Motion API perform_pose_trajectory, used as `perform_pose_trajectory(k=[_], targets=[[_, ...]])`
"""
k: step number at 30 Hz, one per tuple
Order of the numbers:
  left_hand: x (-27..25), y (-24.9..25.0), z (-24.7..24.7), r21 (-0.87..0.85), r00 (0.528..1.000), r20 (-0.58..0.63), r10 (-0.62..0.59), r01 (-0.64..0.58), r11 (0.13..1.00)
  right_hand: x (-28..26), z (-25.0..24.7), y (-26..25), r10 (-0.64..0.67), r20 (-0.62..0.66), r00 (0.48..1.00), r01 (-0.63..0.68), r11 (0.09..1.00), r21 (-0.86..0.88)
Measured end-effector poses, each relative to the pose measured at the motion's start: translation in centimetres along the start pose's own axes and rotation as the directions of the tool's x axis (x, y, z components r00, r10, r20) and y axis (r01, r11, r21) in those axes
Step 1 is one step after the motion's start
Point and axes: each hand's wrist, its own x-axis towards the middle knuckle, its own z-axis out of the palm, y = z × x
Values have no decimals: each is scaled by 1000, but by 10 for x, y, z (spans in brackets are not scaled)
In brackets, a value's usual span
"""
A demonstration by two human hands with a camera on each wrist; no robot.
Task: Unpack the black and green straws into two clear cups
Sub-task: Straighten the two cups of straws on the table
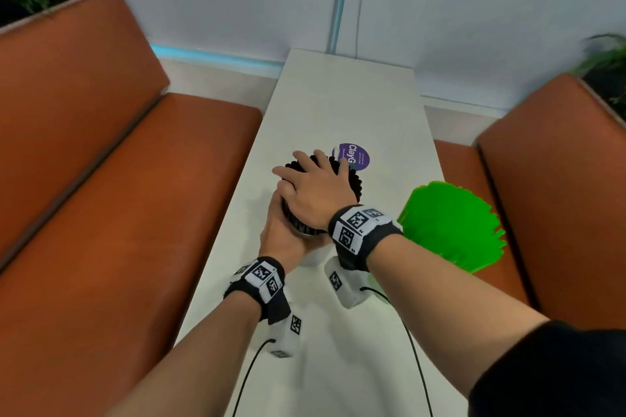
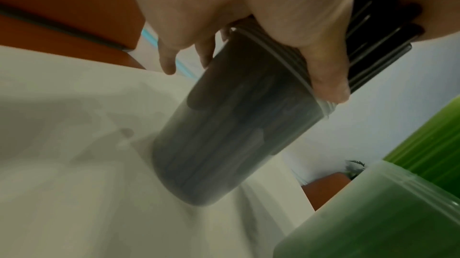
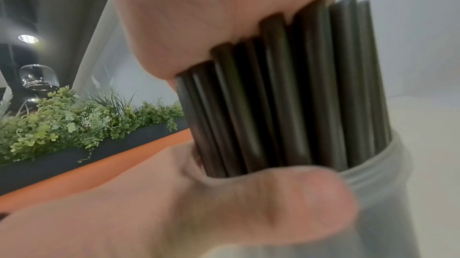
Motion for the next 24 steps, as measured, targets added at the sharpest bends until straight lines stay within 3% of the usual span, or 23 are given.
perform_pose_trajectory(k=[1, 3, 5, 8, 10, 14, 17, 19, 22, 24], targets=[[-2, 0, -1, 45, 1000, 4, -14, 13, 999, -2, 0, 4, 0, -21, 1000, 0, 1000, 2], [-5, -6, 3, 87, 982, -48, -181, 185, 979, -2, -2, 15, 29, -28, 999, -29, 1000, -1], [-9, -12, 4, 59, 961, -95, -262, 268, 962, 3, -4, 23, 79, -2, 997, -79, 997, -22], [-5, -20, 6, -21, 952, -50, -301, 300, 954, 8, -1, 24, 79, 34, 996, -78, 997, -29], [0, -15, 1, 20, 953, -13, -302, 303, 953, 8, 0, 26, 71, 42, 997, -70, 997, -23], [10, 9, -14, 39, 969, 94, -229, 226, 973, 2, -19, 28, 98, 64, 993, -107, 983, 150], [17, 38, -31, -3, 988, 124, -89, 90, 996, -14, -45, 36, 152, -121, 981, -124, 969, 212], [23, 59, -34, 19, 993, 121, 8, -10, 1000, -34, -62, 50, 222, -261, 939, -178, 967, 182], [28, 91, -20, 217, 987, 139, 75, -105, 971, -75, -81, 76, 331, -280, 901, -312, 943, 113], [27, 103, -2, 441, 978, 182, 105, -177, 880, -104, -84, 91, 391, -230, 891, -392, 919, 43]])
